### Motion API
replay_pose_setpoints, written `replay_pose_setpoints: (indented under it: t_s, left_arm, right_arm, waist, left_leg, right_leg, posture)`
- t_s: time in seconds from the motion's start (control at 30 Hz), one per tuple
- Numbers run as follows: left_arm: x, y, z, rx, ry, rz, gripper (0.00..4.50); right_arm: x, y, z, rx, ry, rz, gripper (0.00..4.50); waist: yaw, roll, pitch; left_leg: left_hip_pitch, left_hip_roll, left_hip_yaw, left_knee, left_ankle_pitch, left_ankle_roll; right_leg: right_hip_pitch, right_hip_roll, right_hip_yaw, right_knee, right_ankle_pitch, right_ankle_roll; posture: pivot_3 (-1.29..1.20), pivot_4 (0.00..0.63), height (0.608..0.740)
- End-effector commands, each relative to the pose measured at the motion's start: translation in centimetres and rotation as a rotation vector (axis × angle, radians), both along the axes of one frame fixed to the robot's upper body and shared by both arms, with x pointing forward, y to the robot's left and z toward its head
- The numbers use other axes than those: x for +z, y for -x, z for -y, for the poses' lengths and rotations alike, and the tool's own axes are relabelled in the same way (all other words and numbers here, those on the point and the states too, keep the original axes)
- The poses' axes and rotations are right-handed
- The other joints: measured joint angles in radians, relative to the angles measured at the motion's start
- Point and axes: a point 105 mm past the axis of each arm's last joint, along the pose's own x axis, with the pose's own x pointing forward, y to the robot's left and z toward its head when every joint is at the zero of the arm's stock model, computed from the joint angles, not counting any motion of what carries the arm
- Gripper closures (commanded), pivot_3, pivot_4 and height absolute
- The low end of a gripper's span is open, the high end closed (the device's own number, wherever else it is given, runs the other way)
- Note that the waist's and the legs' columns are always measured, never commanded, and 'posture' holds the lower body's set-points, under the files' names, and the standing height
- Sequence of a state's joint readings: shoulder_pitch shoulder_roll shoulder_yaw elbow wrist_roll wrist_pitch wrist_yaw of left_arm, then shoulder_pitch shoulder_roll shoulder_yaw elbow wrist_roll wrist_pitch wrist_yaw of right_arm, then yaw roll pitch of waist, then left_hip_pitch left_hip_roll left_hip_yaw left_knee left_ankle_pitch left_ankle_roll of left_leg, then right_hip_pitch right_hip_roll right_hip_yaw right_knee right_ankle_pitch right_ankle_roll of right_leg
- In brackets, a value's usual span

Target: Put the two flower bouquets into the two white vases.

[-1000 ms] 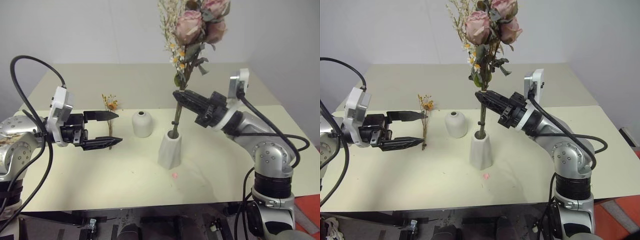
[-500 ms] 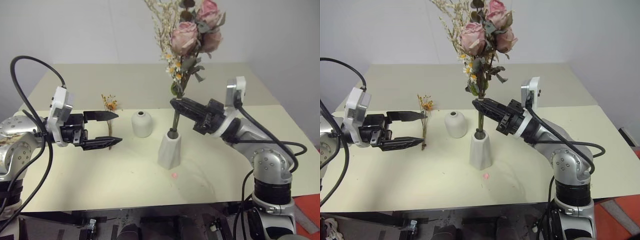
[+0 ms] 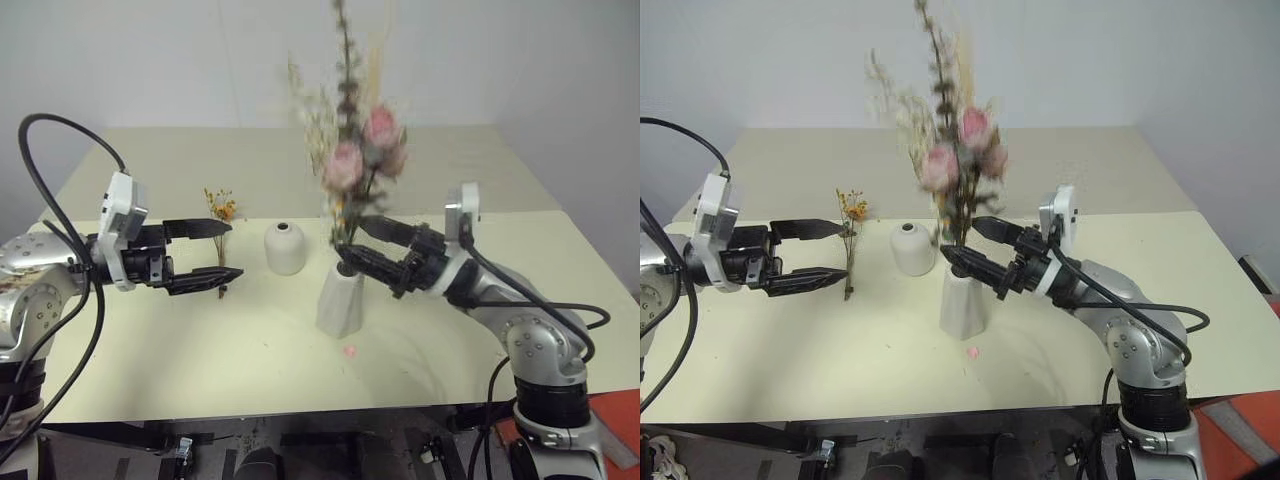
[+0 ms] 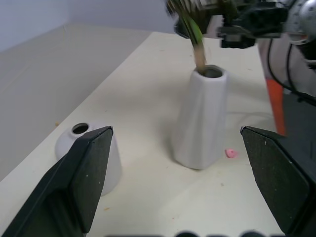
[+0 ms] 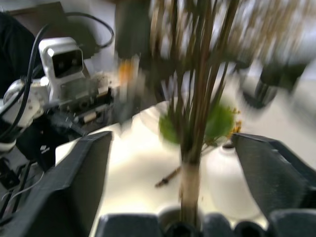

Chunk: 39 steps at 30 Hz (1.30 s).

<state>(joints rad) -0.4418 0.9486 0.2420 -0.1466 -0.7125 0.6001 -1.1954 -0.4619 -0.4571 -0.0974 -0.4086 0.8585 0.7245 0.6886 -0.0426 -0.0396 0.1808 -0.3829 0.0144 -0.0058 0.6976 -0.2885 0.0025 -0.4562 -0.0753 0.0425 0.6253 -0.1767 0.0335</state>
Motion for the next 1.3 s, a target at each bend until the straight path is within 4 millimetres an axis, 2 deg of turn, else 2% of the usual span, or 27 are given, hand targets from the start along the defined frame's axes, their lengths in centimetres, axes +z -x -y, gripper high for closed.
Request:
replay_pose_setpoints:
  t_s: [0.03,0.23,0.33,0.5,0.63,0.73,0.87,1.0,1.13,1.3]
  left_arm:
    - [-0.2,-0.8,-1.2,0.165,-0.015,0.016,0.00]
    - [-2.7,-2.6,-2.7,0.467,-0.131,-0.120,0.00]
    - [-4.0,-3.5,-3.3,0.592,-0.227,-0.250,0.00]
    - [-5.9,-6.8,-3.7,0.825,-0.309,-0.423,0.00]
    - [-7.1,-9.3,-3.3,0.913,-0.352,-0.451,0.00]
    - [-7.7,-10.9,-2.7,0.931,-0.357,-0.460,0.00]
    - [-8.4,-14.0,-2.5,1.025,-0.341,-0.444,0.00]
    - [-9.1,-15.3,-1.7,1.015,-0.378,-0.451,0.00]
    - [-10.2,-16.0,-1.1,1.000,-0.402,-0.460,0.86]
    - [-10.7,-16.2,-0.5,0.978,-0.410,-0.470,2.44]
  right_arm:
    - [1.3,1.8,1.7,0.020,0.019,0.077,0.06]
    - [0.5,2.5,4.4,-0.022,0.205,0.071,0.06]
    - [0.9,2.4,5.9,-0.045,0.296,0.088,0.06]
    - [2.2,2.0,7.2,-0.051,0.386,0.145,0.06]
    - [2.8,2.4,7.2,-0.038,0.415,0.180,0.06]
    - [2.9,2.9,7.2,-0.025,0.437,0.194,0.06]
    - [3.2,3.3,7.6,-0.030,0.455,0.203,0.06]
    - [3.3,4.1,7.6,-0.038,0.466,0.210,0.06]
    - [4.0,5.2,7.3,-0.025,0.457,0.229,0.00]
    - [4.1,5.4,7.8,-0.030,0.468,0.213,0.00]
  waist:
    - [0.001,0.000,0.000]
    - [0.003,0.000,0.000]
    - [0.006,-0.001,0.000]
    - [0.016,-0.001,0.000]
    - [0.019,-0.001,0.000]
    - [0.022,-0.001,0.000]
    - [0.033,-0.002,0.000]
    - [0.037,-0.002,0.000]
    - [0.040,-0.002,0.000]
    - [0.040,-0.002,-0.001]
  left_leg:
    - [0.000,0.000,0.000,0.000,0.000,0.000]
    - [0.001,0.000,0.000,0.001,0.000,0.000]
    - [0.002,0.000,0.000,0.001,0.000,0.000]
    - [0.005,-0.001,0.000,0.002,0.000,0.000]
    - [0.014,-0.001,-0.001,0.000,0.000,0.000]
    - [0.013,-0.001,-0.001,-0.001,0.000,0.000]
    - [0.012,-0.002,-0.001,0.000,0.000,0.000]
    - [0.011,-0.002,-0.001,0.000,0.000,0.000]
    - [0.011,-0.002,-0.001,0.001,0.000,0.001]
    - [0.014,-0.002,-0.001,0.001,0.000,0.001]
  right_leg:
    - [0.000,0.000,0.000,0.000,0.000,0.000]
    - [0.001,0.000,0.000,-0.001,0.000,0.000]
    - [0.001,0.000,0.001,-0.002,0.000,0.001]
    - [0.005,0.000,0.001,-0.003,-0.001,0.001]
    - [0.016,0.001,0.000,-0.008,-0.001,0.001]
    - [0.016,0.001,0.000,-0.010,-0.001,0.001]
    - [0.016,-0.001,-0.001,-0.012,0.000,0.001]
    - [0.017,-0.001,-0.001,-0.013,0.000,0.001]
    - [0.017,-0.001,-0.001,-0.013,0.000,0.001]
    - [0.021,-0.001,-0.001,-0.012,0.000,0.001]
  posture:
    - [0.00,0.150,0.740]
    - [0.00,0.150,0.740]
    - [0.00,0.150,0.740]
    - [0.00,0.150,0.740]
    - [0.00,0.150,0.740]
    - [0.00,0.150,0.740]
    - [0.00,0.150,0.740]
    - [0.00,0.150,0.740]
    - [0.00,0.150,0.740]
    - [0.00,0.150,0.740]
